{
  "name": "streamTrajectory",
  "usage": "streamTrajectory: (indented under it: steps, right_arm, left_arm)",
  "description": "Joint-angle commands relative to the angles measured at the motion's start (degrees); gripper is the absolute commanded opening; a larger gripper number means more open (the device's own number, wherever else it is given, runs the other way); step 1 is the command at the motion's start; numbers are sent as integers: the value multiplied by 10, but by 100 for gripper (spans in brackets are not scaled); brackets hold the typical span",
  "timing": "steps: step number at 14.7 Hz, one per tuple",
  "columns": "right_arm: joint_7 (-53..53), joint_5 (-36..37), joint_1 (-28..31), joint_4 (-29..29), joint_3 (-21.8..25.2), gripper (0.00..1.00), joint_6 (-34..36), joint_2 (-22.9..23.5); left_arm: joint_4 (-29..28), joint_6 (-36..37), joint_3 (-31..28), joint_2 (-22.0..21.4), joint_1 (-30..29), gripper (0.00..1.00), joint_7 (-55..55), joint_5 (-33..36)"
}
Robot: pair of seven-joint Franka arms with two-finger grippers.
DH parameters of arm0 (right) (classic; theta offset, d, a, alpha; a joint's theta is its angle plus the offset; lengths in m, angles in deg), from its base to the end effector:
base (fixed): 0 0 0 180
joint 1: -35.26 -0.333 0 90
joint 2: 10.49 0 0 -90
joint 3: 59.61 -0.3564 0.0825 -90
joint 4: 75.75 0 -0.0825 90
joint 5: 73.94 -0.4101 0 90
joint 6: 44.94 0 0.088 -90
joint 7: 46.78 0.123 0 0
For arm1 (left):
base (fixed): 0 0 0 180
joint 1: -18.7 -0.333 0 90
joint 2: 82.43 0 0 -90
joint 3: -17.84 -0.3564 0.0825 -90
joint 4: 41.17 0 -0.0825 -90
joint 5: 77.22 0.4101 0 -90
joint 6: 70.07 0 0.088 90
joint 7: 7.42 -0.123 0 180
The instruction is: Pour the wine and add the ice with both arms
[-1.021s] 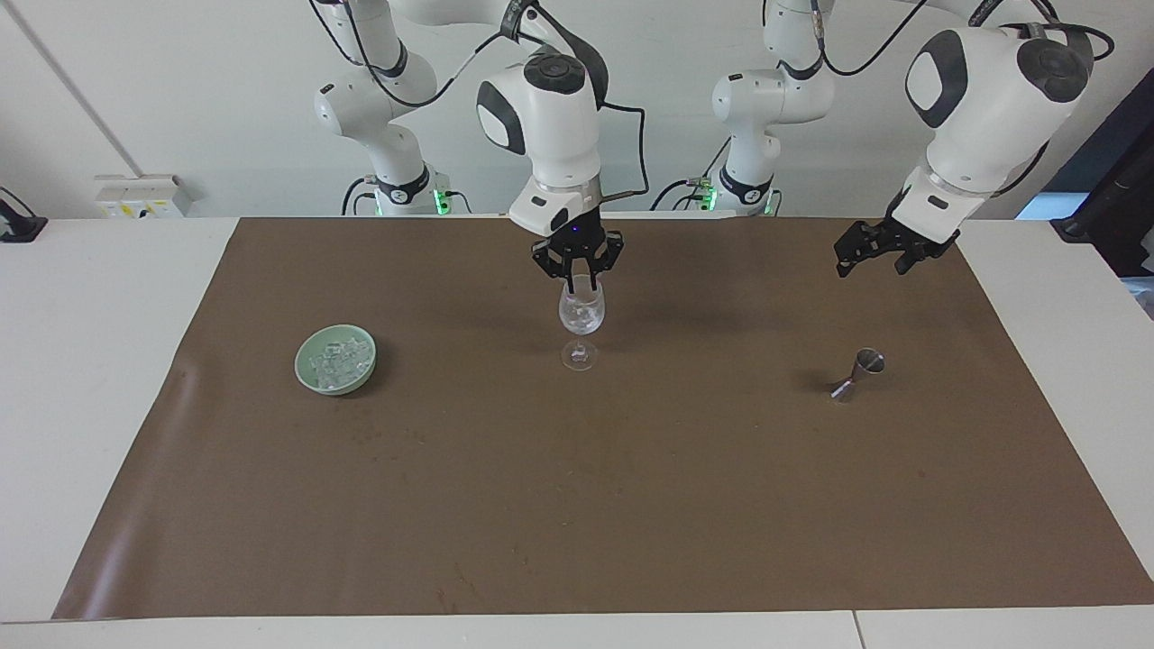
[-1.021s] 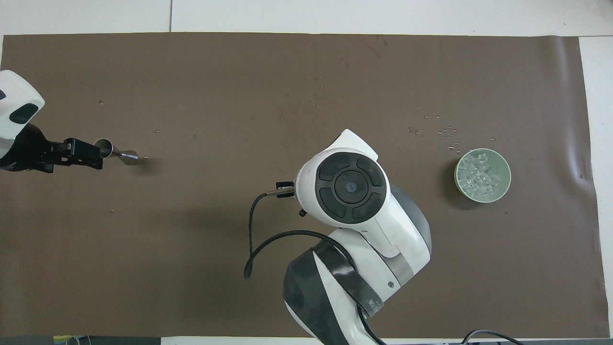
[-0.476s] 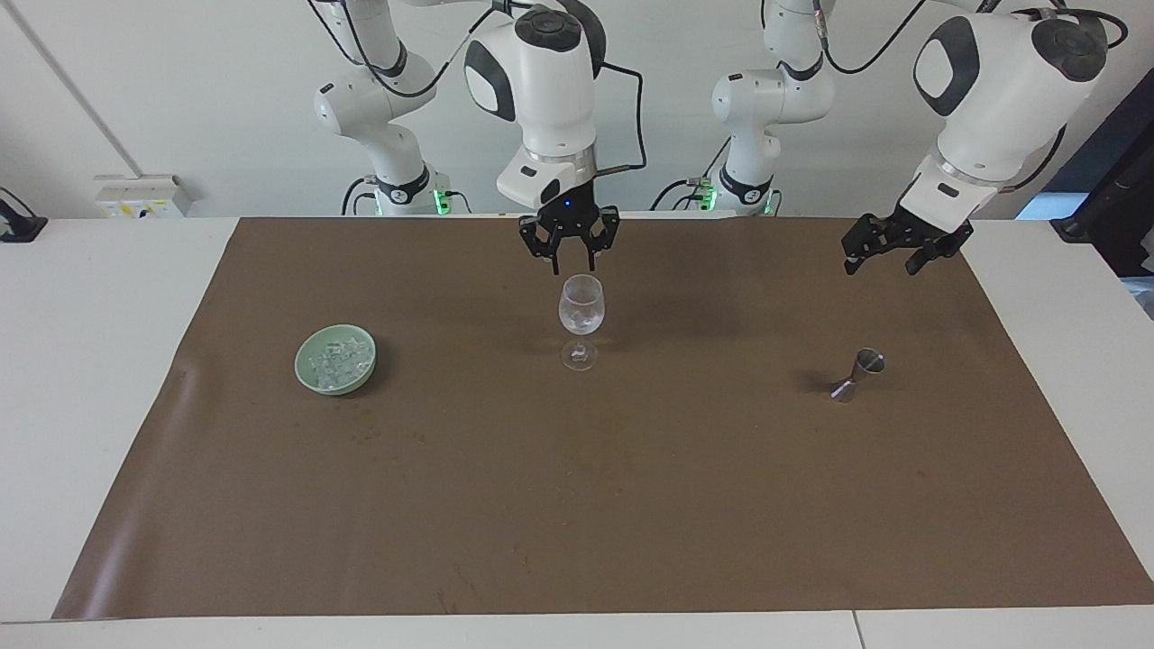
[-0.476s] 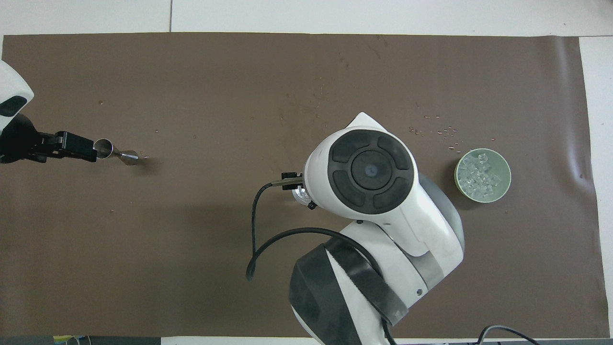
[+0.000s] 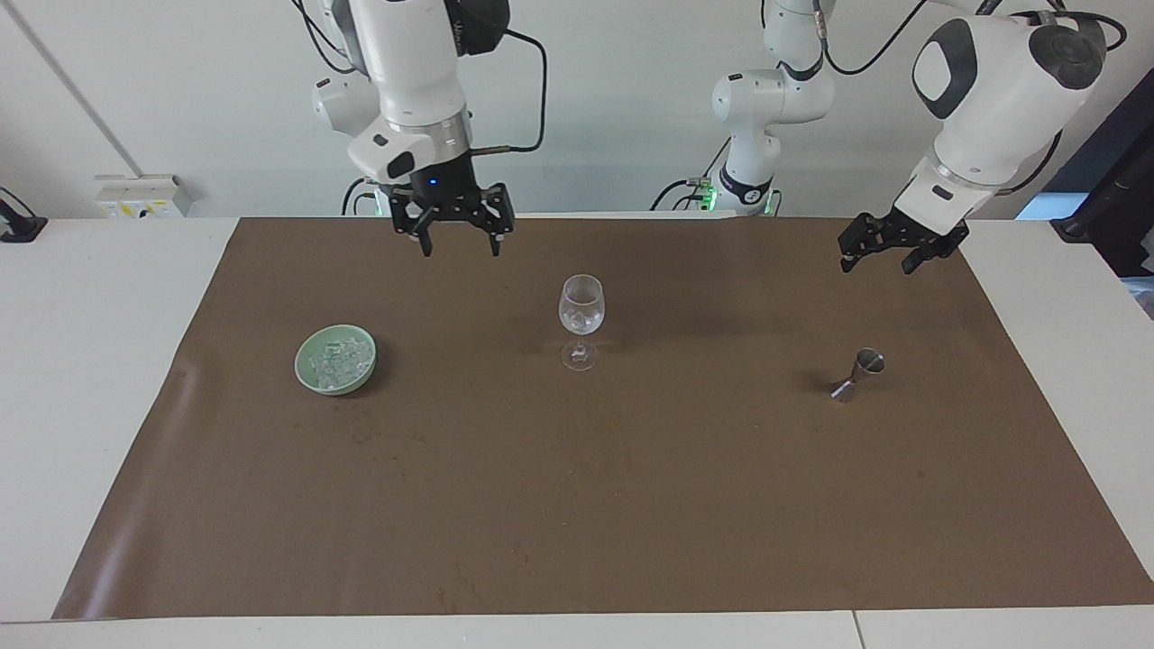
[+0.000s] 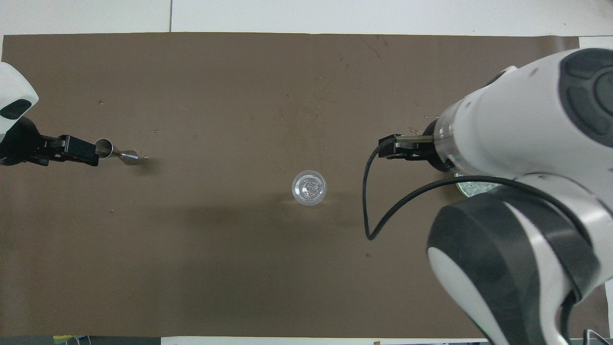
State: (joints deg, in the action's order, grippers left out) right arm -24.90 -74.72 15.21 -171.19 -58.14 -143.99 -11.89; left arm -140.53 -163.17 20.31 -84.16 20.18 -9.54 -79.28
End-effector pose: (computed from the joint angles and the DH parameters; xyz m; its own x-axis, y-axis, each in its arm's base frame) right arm 0.5561 0.1883 0.6299 0.9953 -0.0607 0.0757 -0.0573 -0.9973 -0.0457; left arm 0.5655 -0.0436 0.5895 0.9916 -0.1035 -0.0777 -0.1008 -0.9942 0.0372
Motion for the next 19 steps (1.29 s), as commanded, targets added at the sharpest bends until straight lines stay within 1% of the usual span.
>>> streamTrajectory:
  steps: [1, 4, 6, 8, 11, 13, 14, 16, 18, 19]
  right_arm:
    - [-92, -2, 61, -11, -6, 100, 22, -19]
    - [-163, -2, 134, -7, -6, 100, 68, -27]
    - [-205, -1, 166, -3, -5, 100, 97, -27]
    - [-222, 3, 194, 1, -6, 100, 110, -33]
    - [-262, 5, 213, 12, -3, 100, 139, -39]
    - [-275, 5, 231, 27, 1, 100, 165, -34]
    - [-279, 5, 237, 25, 0, 100, 170, -32]
    - [-278, 10, 237, 25, 4, 100, 178, -26]
    - [-279, 30, 233, 52, 6, 100, 197, -16]
    - [-279, 31, 232, 54, 5, 100, 196, -14]
  left_arm:
    - [13, 6, -9, 6, 7, 100, -3, 8]
    - [12, 8, -9, 5, 6, 100, -4, 8]
    - [12, 9, -9, 5, 6, 100, -4, 9]
    - [12, 9, -9, 5, 6, 100, -3, 8]
    - [12, 9, -9, 5, 6, 100, -3, 8]
    - [12, 9, -9, 5, 6, 100, -3, 8]
    - [12, 9, -9, 5, 6, 100, -3, 9]
    - [12, 9, -9, 5, 6, 100, -3, 8]
    - [12, 9, -9, 5, 6, 100, -3, 8]
    - [12, 9, -9, 5, 6, 100, -3, 8]
